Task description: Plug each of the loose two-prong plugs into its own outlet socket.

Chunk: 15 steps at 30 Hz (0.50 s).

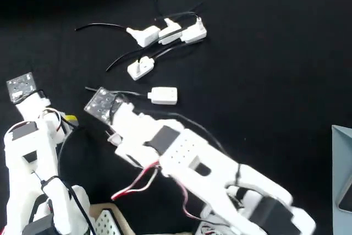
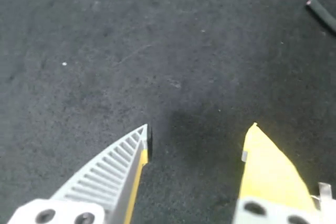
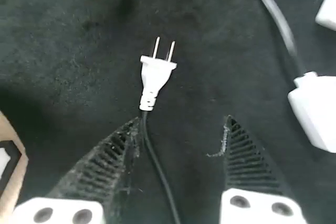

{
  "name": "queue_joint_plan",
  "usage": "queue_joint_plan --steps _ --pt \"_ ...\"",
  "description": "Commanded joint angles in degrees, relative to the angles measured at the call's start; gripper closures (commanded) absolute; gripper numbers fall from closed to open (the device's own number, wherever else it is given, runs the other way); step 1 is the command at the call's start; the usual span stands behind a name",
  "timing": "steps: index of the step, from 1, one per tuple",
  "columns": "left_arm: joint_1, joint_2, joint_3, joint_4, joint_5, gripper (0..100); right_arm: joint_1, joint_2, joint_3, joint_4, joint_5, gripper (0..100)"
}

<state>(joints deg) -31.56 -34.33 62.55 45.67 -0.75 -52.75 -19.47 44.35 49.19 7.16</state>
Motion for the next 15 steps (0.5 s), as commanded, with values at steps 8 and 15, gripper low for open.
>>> queue_joint_plan --steps 8,15 --pt "-0.8 -1.7 -2.4 -0.7 0.7 71 -2.2 23.8 -15.8 -5.3 -0.5 77.9" --pt "-0.5 -1.7 -2.4 -0.7 0.6 71 -1.8 29.7 -17.5 -8.9 -0.5 81.9"
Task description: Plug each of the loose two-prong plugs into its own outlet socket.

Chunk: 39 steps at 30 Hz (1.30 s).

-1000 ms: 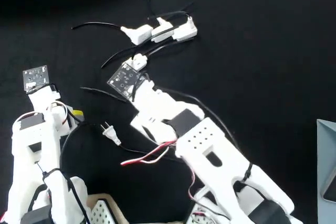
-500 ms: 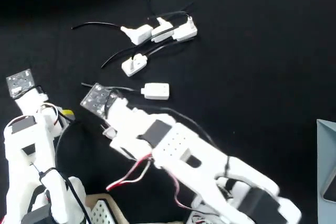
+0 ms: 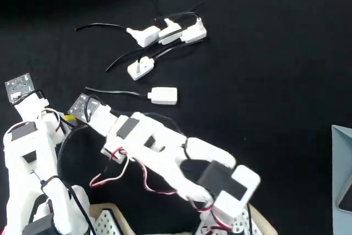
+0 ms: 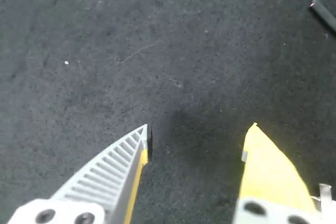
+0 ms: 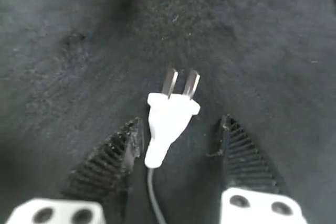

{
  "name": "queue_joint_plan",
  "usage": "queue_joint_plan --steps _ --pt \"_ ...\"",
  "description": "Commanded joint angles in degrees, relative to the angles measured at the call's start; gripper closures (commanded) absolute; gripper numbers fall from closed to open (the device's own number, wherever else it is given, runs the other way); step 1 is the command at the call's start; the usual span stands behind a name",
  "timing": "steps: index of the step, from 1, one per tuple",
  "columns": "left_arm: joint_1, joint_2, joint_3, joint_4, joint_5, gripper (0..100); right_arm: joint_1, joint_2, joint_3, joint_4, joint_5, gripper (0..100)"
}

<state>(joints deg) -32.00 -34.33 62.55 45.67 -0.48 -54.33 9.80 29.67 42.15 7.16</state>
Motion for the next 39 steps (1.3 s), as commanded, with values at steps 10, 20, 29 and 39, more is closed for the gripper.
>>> queue_joint_plan --steps 10,20,29,39 --pt "0.0 -1.7 -2.4 -0.7 0.3 71 9.7 -7.0 -2.6 1.1 -7.0 98.7" --pt "0.1 -1.7 -2.4 -0.7 0.3 71 26.5 -23.1 1.4 9.3 -27.9 98.7" --pt "0.5 -1.6 -2.4 -0.7 0.4 71 42.7 -28.9 4.4 12.5 -37.4 89.0" --pt "1.3 -1.5 -2.2 -0.7 0.1 71 44.2 -29.3 4.4 21.7 -16.2 72.0"
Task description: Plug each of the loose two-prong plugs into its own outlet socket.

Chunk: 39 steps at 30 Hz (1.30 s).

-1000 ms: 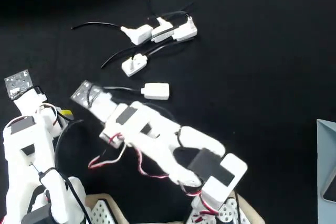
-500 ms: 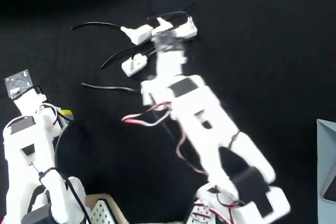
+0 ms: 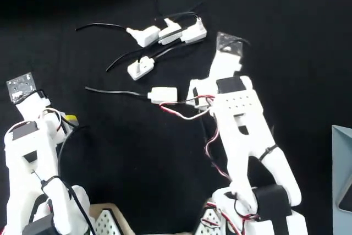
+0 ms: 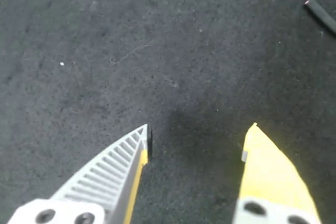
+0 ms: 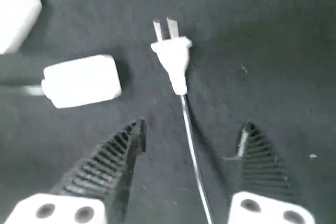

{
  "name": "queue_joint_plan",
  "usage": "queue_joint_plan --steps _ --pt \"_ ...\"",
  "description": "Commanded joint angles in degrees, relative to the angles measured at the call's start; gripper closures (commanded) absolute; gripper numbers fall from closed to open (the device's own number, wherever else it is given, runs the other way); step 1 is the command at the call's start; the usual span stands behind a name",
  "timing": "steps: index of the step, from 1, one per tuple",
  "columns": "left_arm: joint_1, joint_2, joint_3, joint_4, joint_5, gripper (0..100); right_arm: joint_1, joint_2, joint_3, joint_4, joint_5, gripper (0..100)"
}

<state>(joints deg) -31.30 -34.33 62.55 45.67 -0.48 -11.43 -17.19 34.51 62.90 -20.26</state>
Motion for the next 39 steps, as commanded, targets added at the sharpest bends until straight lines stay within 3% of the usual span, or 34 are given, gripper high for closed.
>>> queue_joint_plan --steps 1,6,8,11,13,18,21,27,39 --pt "0.6 -1.5 -2.2 -0.8 0.1 71 1.3 -2.3 -0.4 0.9 17.4 72.0" --pt "0.6 -1.4 -2.2 -0.8 0.1 71 2.0 -1.9 -0.5 0.5 46.8 72.0" --pt "0.6 -1.3 -2.2 -0.8 0.1 71 2.2 -1.9 -0.7 0.1 50.5 72.0" --pt "0.6 -1.2 -2.2 -0.8 0.1 71 2.4 -1.9 -0.3 -3.5 46.9 72.0" --pt "0.6 -1.2 -2.2 -0.8 0.1 71 2.5 -1.8 -0.3 -4.5 48.7 72.0" --pt "0.7 -1.2 -2.2 -0.8 0.1 71 2.5 -1.8 -0.6 -4.7 73.0 72.0" --pt "0.7 -1.2 -2.2 -0.8 0.1 71 2.5 -1.5 -0.5 -4.7 80.4 72.0" --pt "0.7 -1.2 -2.2 -0.8 0.1 71 2.7 8.7 -6.5 -4.7 79.4 72.0" --pt "0.7 -1.2 -2.2 -0.8 0.1 71 2.2 30.6 -28.1 -4.8 53.3 72.0"
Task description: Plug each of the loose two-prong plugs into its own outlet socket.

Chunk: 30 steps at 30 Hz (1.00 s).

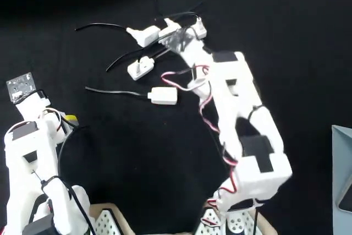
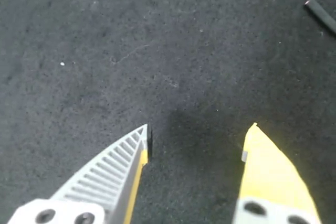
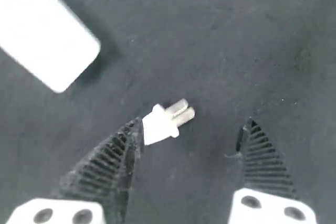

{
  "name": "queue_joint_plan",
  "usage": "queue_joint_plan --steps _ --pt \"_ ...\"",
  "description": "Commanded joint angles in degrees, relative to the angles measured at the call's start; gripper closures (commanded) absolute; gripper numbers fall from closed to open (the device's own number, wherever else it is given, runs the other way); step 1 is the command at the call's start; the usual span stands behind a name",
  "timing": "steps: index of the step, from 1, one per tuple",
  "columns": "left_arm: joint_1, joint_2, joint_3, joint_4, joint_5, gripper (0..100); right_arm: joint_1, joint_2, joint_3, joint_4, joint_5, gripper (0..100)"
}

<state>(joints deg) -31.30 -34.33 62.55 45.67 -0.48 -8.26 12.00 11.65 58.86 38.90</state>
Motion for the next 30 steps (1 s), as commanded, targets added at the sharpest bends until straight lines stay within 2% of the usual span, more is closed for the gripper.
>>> queue_joint_plan --steps 1,5,11,15,21,25,30 --pt "0.7 -1.2 -2.2 -0.8 0.1 71 -1.1 2.6 -5.9 -0.8 -7.4 72.0" --pt "0.7 -1.1 -2.2 -0.8 0.1 71 -0.9 7.6 -6.9 -4.9 -11.0 72.0" --pt "0.7 -1.1 -2.0 -0.8 0.1 71 6.4 13.2 -8.1 -8.0 -10.8 72.0" --pt "0.7 -1.1 -2.0 -0.8 0.1 71 12.7 13.2 -11.3 -1.8 -10.8 72.0" --pt "0.7 -1.1 -2.1 -0.8 0.1 71 19.7 13.1 -17.0 13.1 -10.8 72.0" --pt "0.7 -1.1 -2.1 -0.8 0.1 71 21.3 9.6 -19.3 20.7 -10.8 72.0" --pt "0.7 -1.1 -2.1 -0.8 0.1 71 21.2 2.6 -18.9 22.2 -8.0 72.0"
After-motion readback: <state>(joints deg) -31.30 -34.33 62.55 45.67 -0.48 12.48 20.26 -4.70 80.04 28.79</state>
